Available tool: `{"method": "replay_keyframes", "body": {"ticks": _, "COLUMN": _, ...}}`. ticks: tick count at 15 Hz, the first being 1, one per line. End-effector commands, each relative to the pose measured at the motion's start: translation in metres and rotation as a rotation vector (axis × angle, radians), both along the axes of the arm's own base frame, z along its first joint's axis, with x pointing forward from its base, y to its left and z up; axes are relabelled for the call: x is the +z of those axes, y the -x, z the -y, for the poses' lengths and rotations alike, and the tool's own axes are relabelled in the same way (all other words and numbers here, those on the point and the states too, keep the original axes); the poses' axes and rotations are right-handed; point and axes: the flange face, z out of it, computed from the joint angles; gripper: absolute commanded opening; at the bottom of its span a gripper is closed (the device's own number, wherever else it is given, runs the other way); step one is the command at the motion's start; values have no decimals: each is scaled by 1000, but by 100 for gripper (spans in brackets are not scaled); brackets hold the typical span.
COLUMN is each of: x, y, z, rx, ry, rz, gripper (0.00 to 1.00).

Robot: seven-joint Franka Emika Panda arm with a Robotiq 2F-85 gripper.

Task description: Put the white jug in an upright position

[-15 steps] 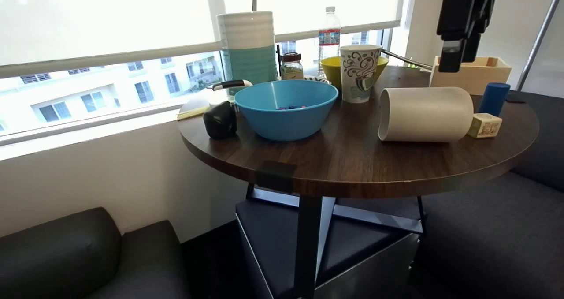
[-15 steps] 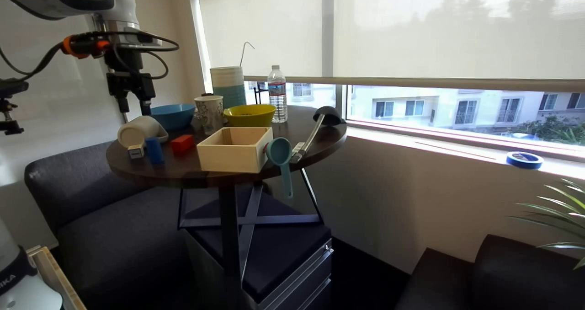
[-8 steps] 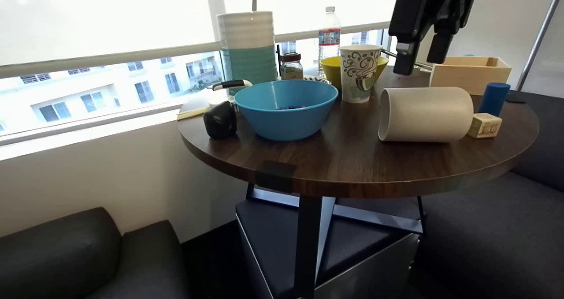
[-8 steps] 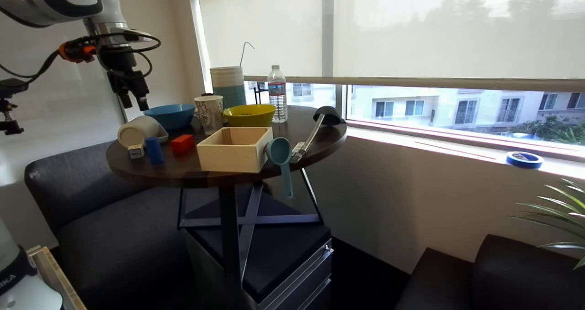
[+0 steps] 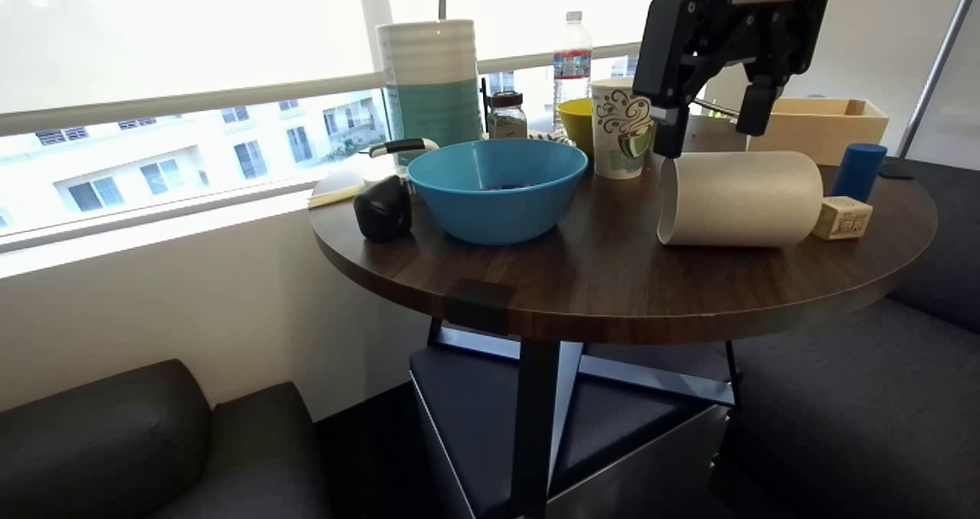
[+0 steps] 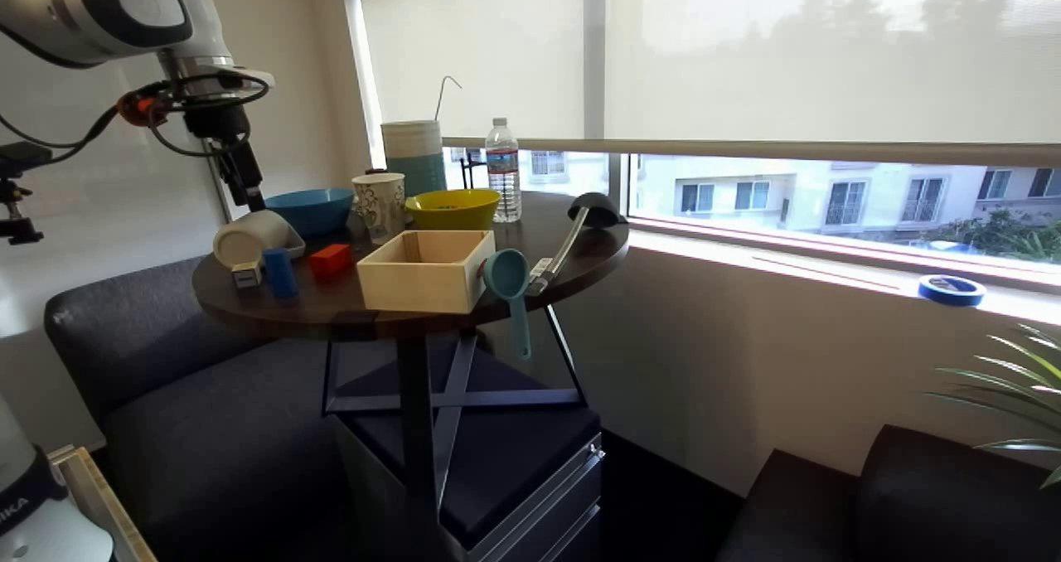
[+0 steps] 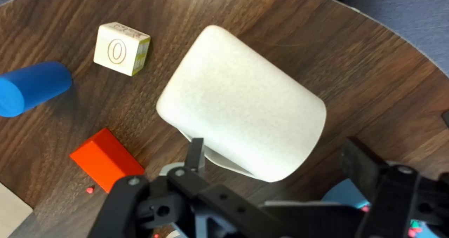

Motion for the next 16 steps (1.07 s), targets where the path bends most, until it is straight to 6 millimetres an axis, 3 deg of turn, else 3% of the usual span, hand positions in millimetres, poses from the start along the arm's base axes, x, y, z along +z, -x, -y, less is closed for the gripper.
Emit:
{"method": "replay_keyframes", "body": {"ticks": 1, "x": -3, "y": -8, "z": -5, "rx": -88, "ry": 52, "rz": -5, "gripper": 100}}
{"method": "replay_keyframes", "body": {"ticks": 16, "x": -15, "y": -14, "z": -6, "rx": -246, "ry": 177, "rz": -80, "gripper": 100}}
